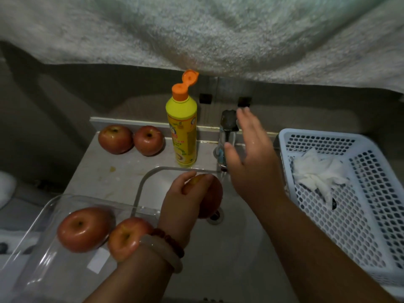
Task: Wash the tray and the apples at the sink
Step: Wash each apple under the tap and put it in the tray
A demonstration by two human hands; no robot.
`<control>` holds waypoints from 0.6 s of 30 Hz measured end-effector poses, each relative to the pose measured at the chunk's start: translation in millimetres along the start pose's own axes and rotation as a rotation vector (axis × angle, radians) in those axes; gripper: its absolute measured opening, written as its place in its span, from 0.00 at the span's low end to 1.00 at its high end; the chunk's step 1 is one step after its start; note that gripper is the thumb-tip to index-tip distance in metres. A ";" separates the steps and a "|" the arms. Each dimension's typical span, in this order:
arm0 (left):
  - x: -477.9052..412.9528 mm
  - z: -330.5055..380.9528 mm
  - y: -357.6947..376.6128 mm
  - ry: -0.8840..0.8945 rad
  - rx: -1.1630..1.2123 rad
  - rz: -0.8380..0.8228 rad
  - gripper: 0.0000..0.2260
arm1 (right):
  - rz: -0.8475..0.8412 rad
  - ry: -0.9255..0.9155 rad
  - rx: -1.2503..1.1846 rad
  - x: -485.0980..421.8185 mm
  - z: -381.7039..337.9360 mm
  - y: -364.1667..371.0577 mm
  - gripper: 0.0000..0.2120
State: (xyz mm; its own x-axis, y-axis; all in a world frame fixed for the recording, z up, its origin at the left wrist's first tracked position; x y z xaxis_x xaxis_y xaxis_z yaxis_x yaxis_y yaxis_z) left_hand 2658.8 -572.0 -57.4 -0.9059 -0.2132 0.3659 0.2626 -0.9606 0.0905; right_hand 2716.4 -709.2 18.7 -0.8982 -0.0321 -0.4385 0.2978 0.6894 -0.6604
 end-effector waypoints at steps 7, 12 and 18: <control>8.1 15.3 -14.0 -0.164 0.294 -0.009 0.09 | -0.041 -0.050 0.238 23.3 0.8 18.2 0.25; 12.1 20.2 -29.8 -0.208 0.403 0.036 0.21 | -0.089 0.009 0.100 5.8 -45.2 8.5 0.31; 15.2 26.0 -48.6 -0.178 0.448 0.068 0.15 | -0.235 0.170 0.053 -36.5 -75.2 40.4 0.45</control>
State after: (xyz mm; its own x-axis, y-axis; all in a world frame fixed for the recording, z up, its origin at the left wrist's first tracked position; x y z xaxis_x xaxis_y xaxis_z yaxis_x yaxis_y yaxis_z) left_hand 2640.9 -523.9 -32.1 -0.8209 -0.2014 0.5343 0.4719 -0.7663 0.4361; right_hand 2736.9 -625.8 53.9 -0.9846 -0.0614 -0.1639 0.0875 0.6384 -0.7647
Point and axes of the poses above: each hand's wrist, its own x-axis away from the middle knuckle, its own y-axis out of the palm, z = x × y, the point moved 5 cm from there along -x, towards the middle knuckle, and after that the axes turned 2 degrees about x, right-handed, at the moved point
